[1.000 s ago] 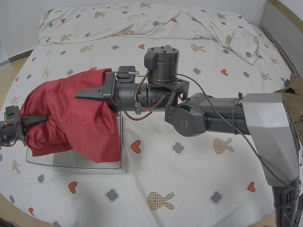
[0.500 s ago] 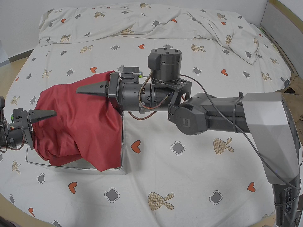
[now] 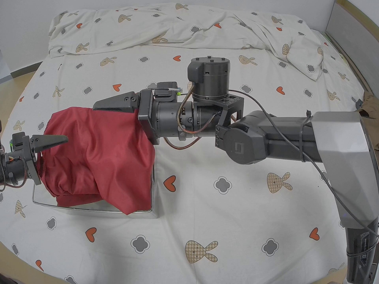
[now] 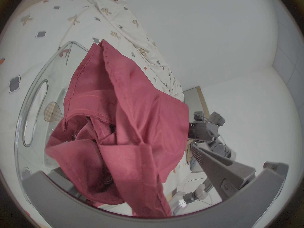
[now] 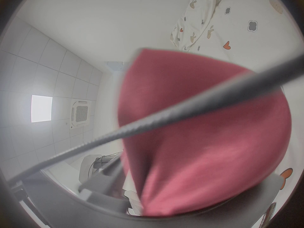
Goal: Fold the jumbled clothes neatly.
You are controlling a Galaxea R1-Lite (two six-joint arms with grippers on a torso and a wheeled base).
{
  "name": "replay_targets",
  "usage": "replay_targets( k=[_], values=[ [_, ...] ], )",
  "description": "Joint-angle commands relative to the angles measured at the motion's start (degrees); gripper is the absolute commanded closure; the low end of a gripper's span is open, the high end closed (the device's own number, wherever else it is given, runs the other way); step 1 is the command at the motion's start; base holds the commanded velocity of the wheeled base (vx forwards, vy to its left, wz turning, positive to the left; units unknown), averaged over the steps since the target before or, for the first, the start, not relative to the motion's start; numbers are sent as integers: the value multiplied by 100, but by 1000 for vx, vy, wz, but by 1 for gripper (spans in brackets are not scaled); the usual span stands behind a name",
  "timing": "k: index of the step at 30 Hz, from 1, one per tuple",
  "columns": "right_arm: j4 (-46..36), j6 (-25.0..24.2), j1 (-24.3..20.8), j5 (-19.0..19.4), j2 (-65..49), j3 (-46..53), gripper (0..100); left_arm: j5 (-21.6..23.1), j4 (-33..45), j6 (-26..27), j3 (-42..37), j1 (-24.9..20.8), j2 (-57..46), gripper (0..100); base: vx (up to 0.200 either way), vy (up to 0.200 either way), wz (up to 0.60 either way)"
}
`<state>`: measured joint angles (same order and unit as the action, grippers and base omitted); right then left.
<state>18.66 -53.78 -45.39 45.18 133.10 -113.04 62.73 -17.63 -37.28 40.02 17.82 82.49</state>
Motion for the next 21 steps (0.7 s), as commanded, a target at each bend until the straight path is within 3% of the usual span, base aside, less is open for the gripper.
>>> replay_targets(
  k=[1, 3, 4, 6, 11, 13, 20, 21],
  values=[
    [-601, 140, 47, 9, -276, -25, 0, -7, 66, 10, 6, -7, -322, 0, 0, 0, 0],
    [-750, 307, 47, 0, -302, -25, 0, -7, 75, 10, 6, -16, -339, 0, 0, 0, 0],
    [-1014, 720, 56, 0, -319, -25, 0, -7, 75, 28, -3, -42, -348, 0, 0, 0, 0],
    [-1269, 1072, 30, -71, -363, -25, 0, -7, 102, 327, -56, -42, -348, 0, 0, 0, 0],
    [-1348, 1476, -102, -633, -372, -51, 0, -51, 409, 915, -100, -42, -330, 0, 0, 0, 0],
    [-1348, 1538, -120, -677, -372, -60, 0, -130, 444, 1179, -109, -24, -313, 0, 0, 0, 0],
    [-1357, 1573, -137, -686, -390, -60, 0, -930, 981, 2401, -65, -42, -357, 0, 0, 0, 0],
    [-1357, 1590, -137, -686, -390, -60, 0, -1369, 1209, 2700, 41, -112, -401, 0, 0, 0, 0]
  ],
)
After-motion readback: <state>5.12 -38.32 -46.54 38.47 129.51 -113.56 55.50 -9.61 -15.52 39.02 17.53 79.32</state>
